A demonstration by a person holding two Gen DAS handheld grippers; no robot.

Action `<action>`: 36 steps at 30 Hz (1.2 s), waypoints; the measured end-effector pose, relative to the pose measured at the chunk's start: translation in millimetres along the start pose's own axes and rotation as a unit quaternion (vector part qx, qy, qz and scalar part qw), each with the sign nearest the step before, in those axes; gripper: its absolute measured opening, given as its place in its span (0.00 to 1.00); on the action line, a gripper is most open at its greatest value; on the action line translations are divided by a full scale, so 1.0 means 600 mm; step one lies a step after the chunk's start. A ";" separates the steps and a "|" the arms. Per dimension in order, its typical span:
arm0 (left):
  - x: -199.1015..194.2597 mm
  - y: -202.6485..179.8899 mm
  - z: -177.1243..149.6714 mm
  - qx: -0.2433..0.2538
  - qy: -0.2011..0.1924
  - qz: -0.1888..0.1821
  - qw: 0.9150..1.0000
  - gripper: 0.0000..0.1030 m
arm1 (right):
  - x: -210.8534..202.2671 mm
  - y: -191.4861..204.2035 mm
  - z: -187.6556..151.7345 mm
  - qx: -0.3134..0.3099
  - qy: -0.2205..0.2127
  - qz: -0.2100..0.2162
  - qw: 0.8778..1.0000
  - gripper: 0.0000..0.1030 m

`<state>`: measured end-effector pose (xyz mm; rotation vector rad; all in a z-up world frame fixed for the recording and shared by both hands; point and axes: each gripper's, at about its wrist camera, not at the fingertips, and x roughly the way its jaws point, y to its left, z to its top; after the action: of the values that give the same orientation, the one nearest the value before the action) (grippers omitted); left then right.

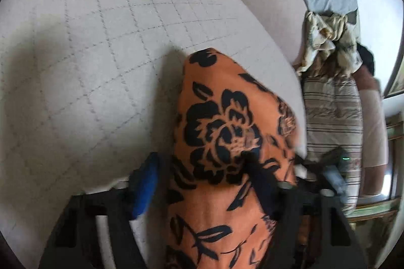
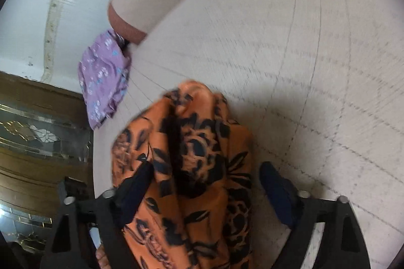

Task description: Fold small clothes

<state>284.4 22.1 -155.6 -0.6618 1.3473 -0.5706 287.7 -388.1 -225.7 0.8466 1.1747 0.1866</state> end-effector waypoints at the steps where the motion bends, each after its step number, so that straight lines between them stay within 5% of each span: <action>1: 0.000 -0.001 0.001 -0.004 0.004 -0.003 1.000 0.50 | 0.017 -0.009 0.000 0.011 0.019 -0.004 1.000 0.59; 5: -0.014 -0.035 -0.007 0.026 -0.013 0.010 1.000 0.28 | 0.020 -0.002 -0.013 -0.003 0.024 -0.003 1.000 0.35; 8: -0.047 -0.055 0.002 0.029 -0.016 -0.016 0.999 0.25 | -0.001 0.016 -0.019 -0.008 0.002 0.018 1.000 0.27; 16: -0.150 -0.067 0.151 0.043 -0.045 -0.005 0.998 0.24 | 0.009 0.141 0.043 -0.051 -0.013 0.061 0.997 0.24; 21: -0.144 -0.026 0.246 0.021 -0.071 -0.002 0.997 0.24 | 0.093 0.215 0.140 -0.081 -0.012 0.074 0.994 0.24; 26: -0.084 0.063 0.275 -0.012 -0.076 0.029 0.997 0.28 | 0.196 0.230 0.184 -0.113 0.000 0.044 0.993 0.24; 28: -0.066 0.087 0.279 -0.019 -0.070 0.045 0.996 0.35 | 0.233 0.204 0.184 -0.103 0.004 0.036 0.994 0.27; 30: -0.071 0.097 0.281 -0.043 -0.063 0.024 0.997 0.38 | 0.243 0.185 0.188 -0.082 -0.003 0.067 0.994 0.37; 32: -0.089 0.090 0.272 -0.037 -0.069 0.029 0.996 0.39 | 0.232 0.171 0.186 -0.057 -0.014 0.058 0.997 0.58; 36: -0.109 0.064 0.233 -0.010 -0.074 0.032 0.997 0.58 | 0.169 0.180 0.162 -0.062 -0.034 0.071 0.995 0.67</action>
<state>413.7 109.9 -124.6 -0.6612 1.2325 -0.4480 444.4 -306.3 -215.9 0.8218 1.0282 0.3412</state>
